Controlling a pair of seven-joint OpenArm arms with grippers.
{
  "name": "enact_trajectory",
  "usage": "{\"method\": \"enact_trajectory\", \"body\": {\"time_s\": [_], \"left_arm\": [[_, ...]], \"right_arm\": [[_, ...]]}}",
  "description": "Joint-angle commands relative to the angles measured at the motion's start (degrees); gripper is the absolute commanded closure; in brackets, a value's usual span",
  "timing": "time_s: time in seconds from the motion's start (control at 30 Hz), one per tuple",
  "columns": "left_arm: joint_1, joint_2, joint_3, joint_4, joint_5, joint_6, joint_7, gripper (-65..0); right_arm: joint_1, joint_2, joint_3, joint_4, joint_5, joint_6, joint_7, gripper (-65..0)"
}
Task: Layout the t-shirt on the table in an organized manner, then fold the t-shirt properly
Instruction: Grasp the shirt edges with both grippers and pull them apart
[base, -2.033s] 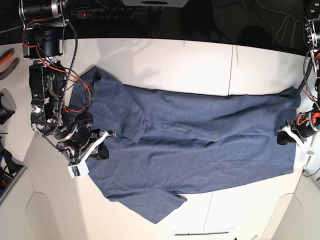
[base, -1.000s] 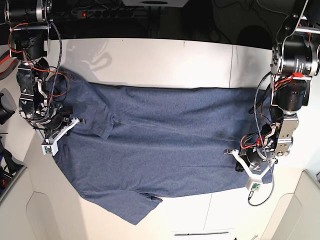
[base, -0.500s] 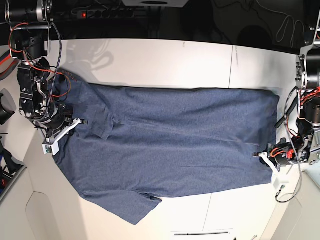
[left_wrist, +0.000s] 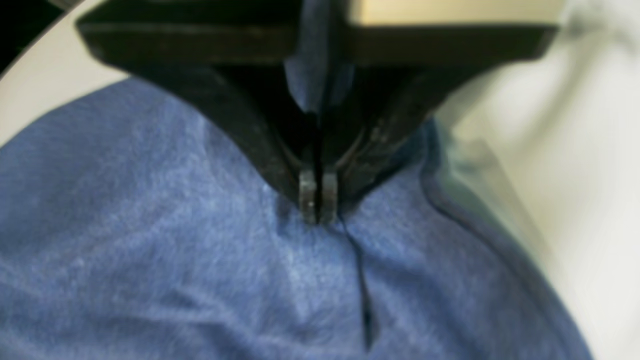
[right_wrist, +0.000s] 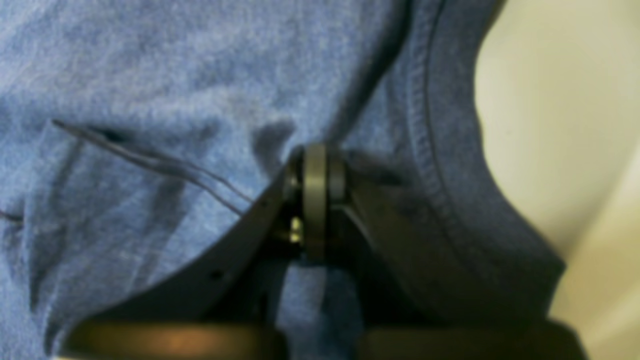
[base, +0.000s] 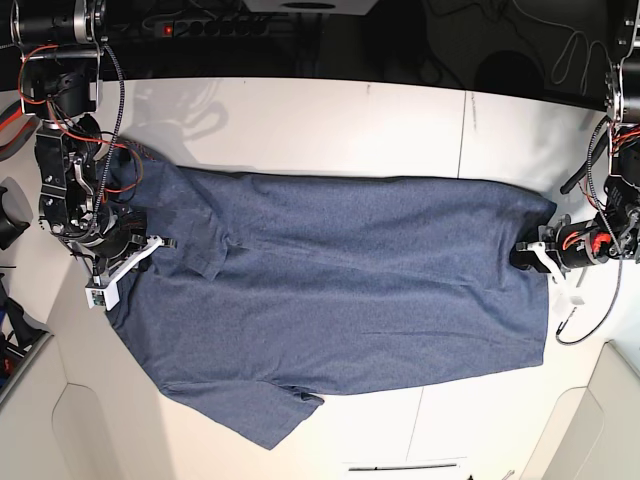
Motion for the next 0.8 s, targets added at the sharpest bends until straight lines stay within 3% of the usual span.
{"method": "enact_trajectory", "body": {"time_s": [0.0, 0.17, 0.43, 0.6, 0.77], "left_arm": [[-0.44, 0.42, 0.07, 0.44, 3.45, 1.73, -0.90, 0.0], [-1.64, 3.04, 0.07, 0.46, 16.28, 9.62, -8.20, 0.0], [-7.32, 3.15, 0.07, 0.39, 24.68, 17.38, -11.82, 0.0], [-10.23, 3.15, 0.07, 0.09, 25.92, 20.11, -13.68, 0.0], [-11.17, 3.17, 0.07, -0.04, 25.83, 20.22, -14.84, 0.0]], "right_arm": [[1.07, 0.46, 0.17, 0.76, 0.42, 0.26, 0.68, 0.0], [0.92, 0.46, 0.17, 0.76, 0.39, 0.24, 0.66, 0.0], [0.79, -0.52, 0.17, 0.76, 0.39, 0.17, -0.02, 0.0], [0.81, -4.20, 0.17, 0.76, 0.42, 0.17, -0.20, 0.0], [1.27, -7.74, 0.17, 0.76, 0.13, -0.09, 1.81, 0.0]]}}
